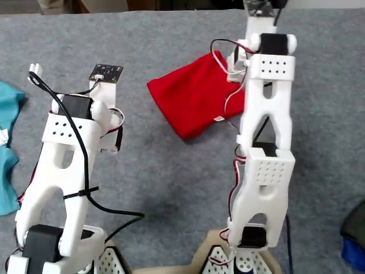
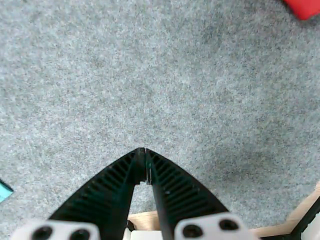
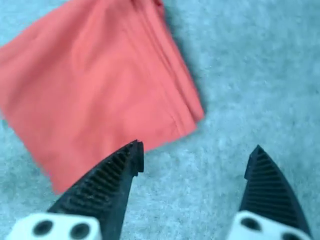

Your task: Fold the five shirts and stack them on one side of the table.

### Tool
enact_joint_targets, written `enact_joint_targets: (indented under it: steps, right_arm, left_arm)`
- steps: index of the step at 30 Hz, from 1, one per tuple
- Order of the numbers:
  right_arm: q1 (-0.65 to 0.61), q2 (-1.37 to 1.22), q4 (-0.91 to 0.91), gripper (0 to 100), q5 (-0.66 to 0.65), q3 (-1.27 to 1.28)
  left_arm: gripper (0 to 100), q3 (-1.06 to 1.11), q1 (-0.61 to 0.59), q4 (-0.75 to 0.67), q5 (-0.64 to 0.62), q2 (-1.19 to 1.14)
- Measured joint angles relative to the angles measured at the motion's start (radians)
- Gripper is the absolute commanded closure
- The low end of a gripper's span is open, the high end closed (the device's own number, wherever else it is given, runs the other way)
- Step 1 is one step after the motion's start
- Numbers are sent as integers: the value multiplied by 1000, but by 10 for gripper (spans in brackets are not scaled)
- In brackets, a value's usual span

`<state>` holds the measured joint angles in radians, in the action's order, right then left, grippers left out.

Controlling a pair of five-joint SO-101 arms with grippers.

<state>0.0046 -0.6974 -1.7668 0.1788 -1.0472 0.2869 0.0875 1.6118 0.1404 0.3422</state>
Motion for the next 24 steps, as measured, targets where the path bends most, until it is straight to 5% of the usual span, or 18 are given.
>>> enact_joint_targets:
  steps: [11,20,24]
  right_arm:
    - [-12,98,0,684,54,379]
    - [-48,130,210,684,695,431]
    - [-61,71,338,684,802,431]
  left_arm:
    - [981,0,0,0,0,0]
    - [981,0,0,0,0,0]
    - [981,0,0,0,0,0]
